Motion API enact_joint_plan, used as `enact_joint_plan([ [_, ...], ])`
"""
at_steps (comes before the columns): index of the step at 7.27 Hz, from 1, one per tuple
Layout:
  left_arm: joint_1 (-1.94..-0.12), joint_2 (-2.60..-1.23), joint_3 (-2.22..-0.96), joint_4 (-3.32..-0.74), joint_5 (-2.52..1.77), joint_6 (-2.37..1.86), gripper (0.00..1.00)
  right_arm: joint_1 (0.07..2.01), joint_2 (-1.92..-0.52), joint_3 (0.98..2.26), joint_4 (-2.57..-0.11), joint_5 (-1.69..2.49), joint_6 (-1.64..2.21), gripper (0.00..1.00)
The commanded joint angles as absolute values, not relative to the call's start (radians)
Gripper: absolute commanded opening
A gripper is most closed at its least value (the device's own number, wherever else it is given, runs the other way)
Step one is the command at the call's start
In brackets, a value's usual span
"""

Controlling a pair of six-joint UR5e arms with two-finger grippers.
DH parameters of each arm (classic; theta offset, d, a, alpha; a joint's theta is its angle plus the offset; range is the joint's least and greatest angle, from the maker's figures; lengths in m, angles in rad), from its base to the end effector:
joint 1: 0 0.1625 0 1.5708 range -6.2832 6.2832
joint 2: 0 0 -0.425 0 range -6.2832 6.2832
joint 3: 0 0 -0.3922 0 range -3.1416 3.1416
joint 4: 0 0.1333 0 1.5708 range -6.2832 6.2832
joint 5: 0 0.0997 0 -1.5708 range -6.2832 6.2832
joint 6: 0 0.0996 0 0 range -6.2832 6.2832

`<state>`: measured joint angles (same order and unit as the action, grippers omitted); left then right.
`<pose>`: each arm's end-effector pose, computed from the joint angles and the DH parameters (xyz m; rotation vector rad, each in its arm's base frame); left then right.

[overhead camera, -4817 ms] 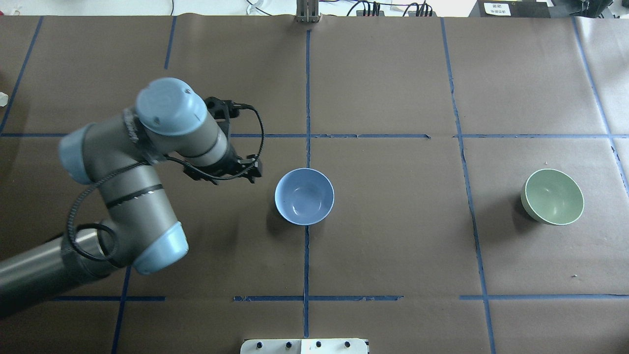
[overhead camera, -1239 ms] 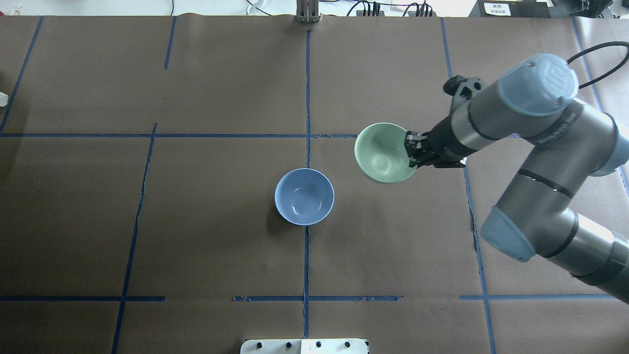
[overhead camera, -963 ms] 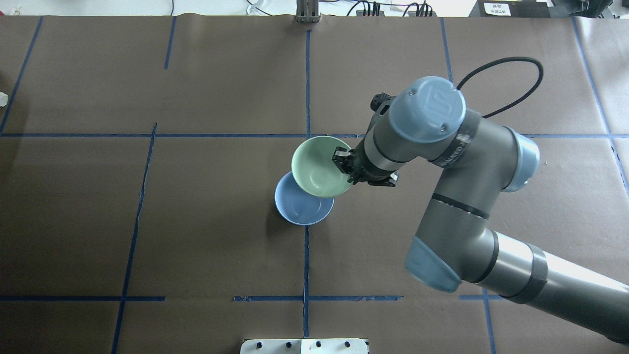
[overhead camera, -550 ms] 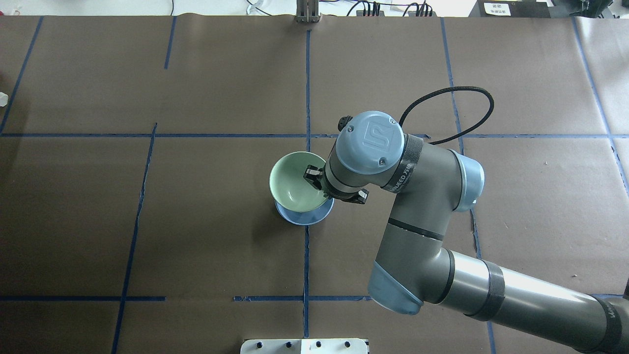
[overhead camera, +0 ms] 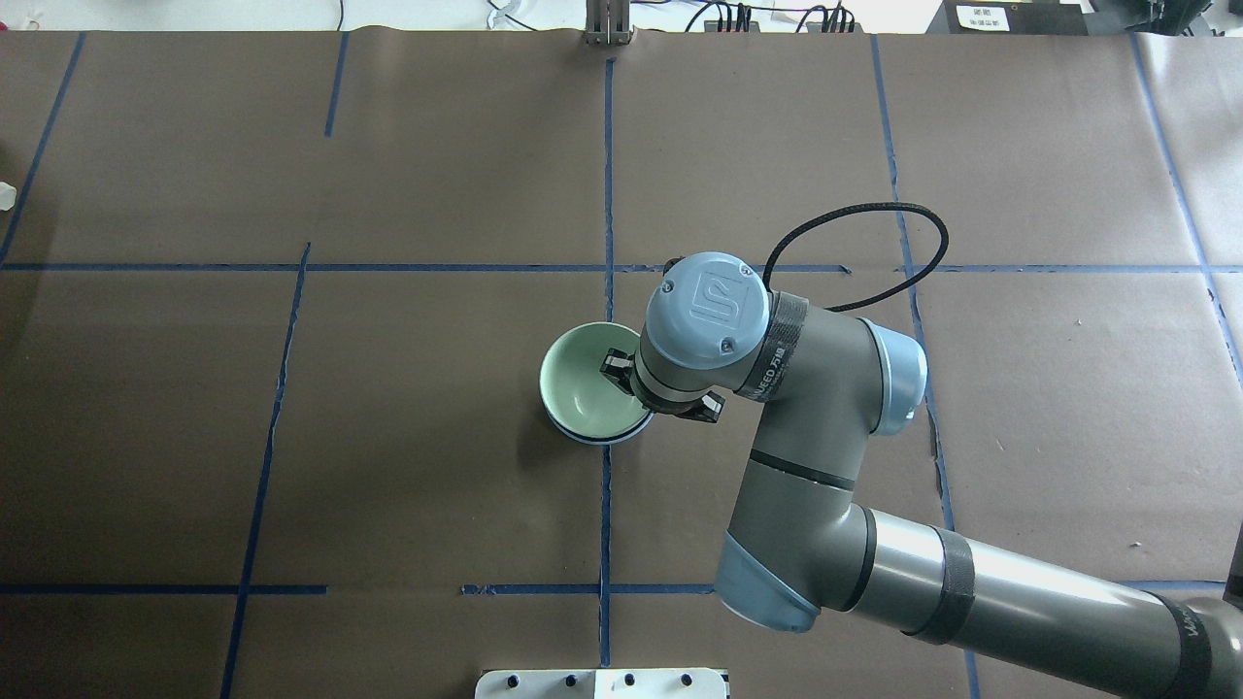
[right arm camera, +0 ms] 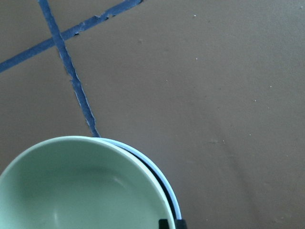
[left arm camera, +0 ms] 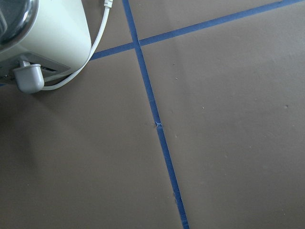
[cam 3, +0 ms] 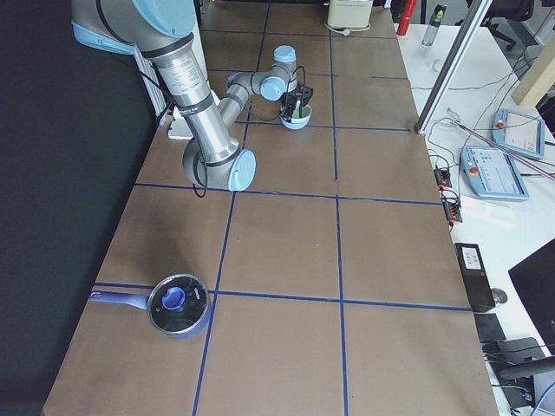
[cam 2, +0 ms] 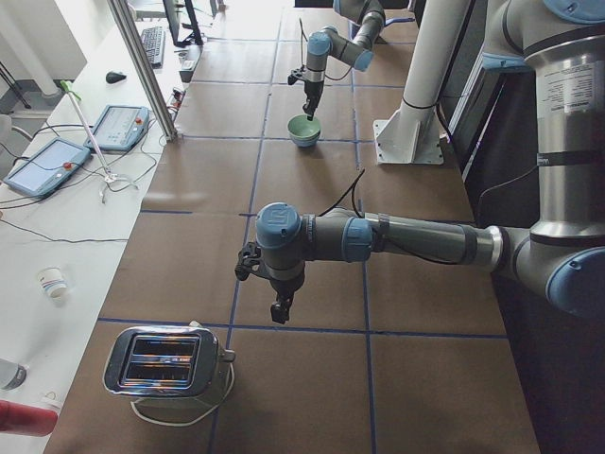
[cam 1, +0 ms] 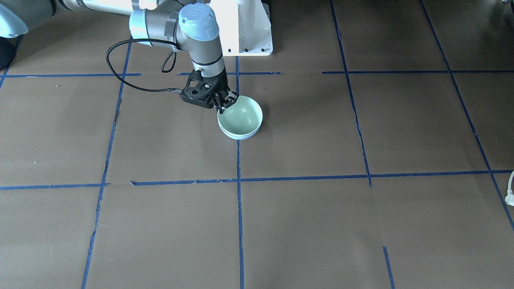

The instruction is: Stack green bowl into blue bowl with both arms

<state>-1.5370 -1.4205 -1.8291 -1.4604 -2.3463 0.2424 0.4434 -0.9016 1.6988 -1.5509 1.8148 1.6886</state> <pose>-0.0491 -0.4277 0.6118 0.0787 0.7739 0.2613 -0.5641 -0.3889 0.2087 -0.0962 -0.8461 0.4276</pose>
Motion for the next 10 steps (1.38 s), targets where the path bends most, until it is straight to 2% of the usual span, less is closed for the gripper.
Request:
enact_joint_plan([
  [1, -1.537, -1.42, -1.829, -1.46, -2.347, 0.242, 1.0, 0.433, -0.905, 1.697, -1.551, 1.815, 1.684, 0.21],
  [2, -1.537, -1.42, -1.827, -1.46, -2.347, 0.242, 1.0, 0.433, -0.902, 1.695, -1.551, 1.815, 1.68, 0.85],
  [3, -1.537, -1.42, -1.828, -1.46, -2.347, 0.242, 1.0, 0.443, -0.897, 1.706, -1.551, 1.819, 1.672, 1.0],
  [5, -1.537, -1.42, -1.828, -1.469, -2.344, 0.185, 1.0, 0.593, -0.919, 1.742, -1.562, 1.981, 1.56, 1.0],
  [6, -1.537, -1.419, -1.827, -1.471, -2.342, 0.151, 1.0, 0.723, -0.977, 1.747, -1.574, 2.1, 1.373, 1.0],
  [8, -1.537, -1.416, -1.804, -1.473, -2.327, 0.161, 1.0, 1.006, -1.108, 1.741, -1.642, 2.264, 0.885, 1.0],
  [10, -1.537, -1.419, -1.795, -1.482, -2.309, 0.161, 1.0, 1.251, -1.224, 1.74, -1.829, 2.295, 0.331, 1.0],
])
